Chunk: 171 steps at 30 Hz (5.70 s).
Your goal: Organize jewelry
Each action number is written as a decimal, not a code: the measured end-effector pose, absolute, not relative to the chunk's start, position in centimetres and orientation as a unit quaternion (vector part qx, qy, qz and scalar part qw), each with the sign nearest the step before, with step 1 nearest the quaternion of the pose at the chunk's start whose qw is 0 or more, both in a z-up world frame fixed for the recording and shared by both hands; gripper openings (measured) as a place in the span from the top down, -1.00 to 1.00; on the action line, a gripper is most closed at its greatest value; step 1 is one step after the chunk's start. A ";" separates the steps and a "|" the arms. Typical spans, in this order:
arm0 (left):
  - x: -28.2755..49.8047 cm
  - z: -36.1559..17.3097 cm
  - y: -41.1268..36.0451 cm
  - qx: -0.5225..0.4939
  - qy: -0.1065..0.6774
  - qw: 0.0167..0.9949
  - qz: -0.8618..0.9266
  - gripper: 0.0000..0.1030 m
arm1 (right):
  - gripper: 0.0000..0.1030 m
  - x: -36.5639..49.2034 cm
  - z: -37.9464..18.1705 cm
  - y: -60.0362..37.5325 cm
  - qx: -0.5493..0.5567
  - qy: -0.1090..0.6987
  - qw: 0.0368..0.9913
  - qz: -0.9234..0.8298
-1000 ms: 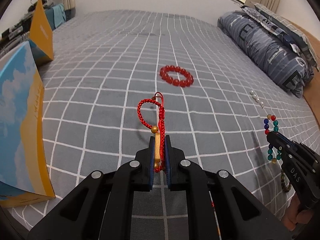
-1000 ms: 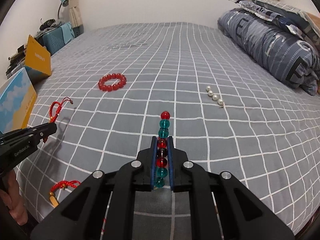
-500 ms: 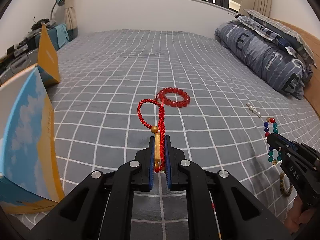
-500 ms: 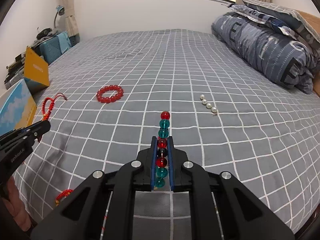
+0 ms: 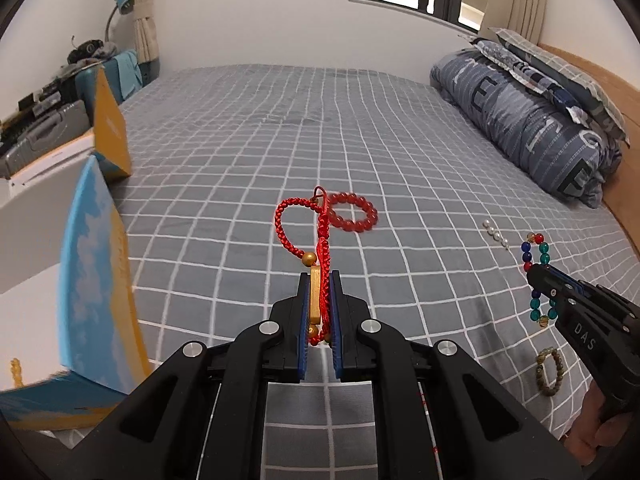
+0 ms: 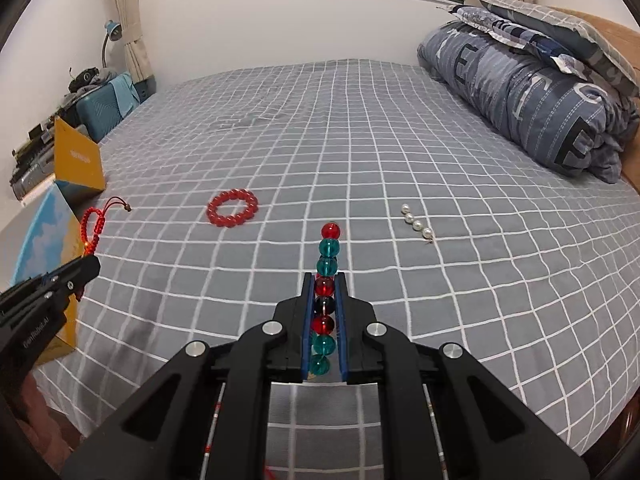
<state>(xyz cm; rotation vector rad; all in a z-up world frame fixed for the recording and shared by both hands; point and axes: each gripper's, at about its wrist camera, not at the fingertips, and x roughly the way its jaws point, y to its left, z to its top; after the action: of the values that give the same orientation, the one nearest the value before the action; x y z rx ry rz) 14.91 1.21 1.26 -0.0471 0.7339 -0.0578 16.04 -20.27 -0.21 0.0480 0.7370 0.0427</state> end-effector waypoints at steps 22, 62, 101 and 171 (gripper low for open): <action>11.5 9.9 12.4 -0.027 0.318 0.945 0.068 0.84 | 0.83 16.1 7.6 -4.9 -0.016 0.297 0.945 0.136; 7.3 4.6 34.9 -0.133 0.472 0.847 0.205 0.84 | 0.83 15.2 0.4 20.4 -0.154 0.470 0.830 0.258; 6.2 8.4 30.9 -0.088 0.393 0.879 0.257 -0.89 | -0.82 10.6 6.2 15.6 -0.119 0.349 0.883 0.291; 11.6 -8.3 -5.9 0.032 0.446 0.891 -0.076 -0.18 | 0.05 9.8 -9.9 -25.3 -0.061 0.424 0.903 0.009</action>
<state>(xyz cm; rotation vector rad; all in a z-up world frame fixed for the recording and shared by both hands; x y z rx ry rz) 11.65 -5.95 -8.33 0.0673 0.9251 -0.1577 9.82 -25.32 -9.95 -0.1255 0.8770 0.0191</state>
